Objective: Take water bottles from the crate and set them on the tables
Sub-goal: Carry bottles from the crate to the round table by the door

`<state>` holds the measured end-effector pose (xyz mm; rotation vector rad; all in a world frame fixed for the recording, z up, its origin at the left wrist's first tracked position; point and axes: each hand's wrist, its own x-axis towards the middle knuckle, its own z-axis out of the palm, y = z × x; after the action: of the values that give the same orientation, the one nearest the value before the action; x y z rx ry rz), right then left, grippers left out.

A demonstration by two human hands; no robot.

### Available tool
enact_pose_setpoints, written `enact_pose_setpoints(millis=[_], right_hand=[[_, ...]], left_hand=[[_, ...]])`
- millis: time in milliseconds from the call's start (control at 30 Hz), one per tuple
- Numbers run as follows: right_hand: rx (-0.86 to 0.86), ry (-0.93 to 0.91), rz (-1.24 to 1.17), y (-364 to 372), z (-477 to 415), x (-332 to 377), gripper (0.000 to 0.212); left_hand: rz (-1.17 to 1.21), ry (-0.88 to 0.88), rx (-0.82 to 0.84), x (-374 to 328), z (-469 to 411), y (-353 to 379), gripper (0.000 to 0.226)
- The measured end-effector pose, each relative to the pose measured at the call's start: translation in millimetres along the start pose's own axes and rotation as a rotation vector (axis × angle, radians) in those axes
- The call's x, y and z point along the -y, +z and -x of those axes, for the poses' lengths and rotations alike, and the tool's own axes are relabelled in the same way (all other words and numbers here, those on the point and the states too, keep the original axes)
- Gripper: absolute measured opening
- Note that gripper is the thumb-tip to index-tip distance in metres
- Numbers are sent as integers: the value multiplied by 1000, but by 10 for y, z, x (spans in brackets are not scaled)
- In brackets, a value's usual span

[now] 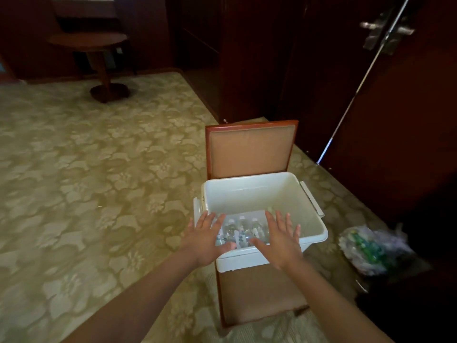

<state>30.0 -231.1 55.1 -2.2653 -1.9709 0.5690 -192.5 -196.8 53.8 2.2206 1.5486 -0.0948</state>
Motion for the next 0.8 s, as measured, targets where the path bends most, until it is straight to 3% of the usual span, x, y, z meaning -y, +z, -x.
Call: enact_pose_setpoints(millis=[267,800], right_hand=[[103,89,-27,86,-705,-307,87],[525,107,-194,935,-2512,-1249,88]], left_hand=[[30,11,134,-3,-899,156,88],[66,-222,388,48,-2637,1120,91]])
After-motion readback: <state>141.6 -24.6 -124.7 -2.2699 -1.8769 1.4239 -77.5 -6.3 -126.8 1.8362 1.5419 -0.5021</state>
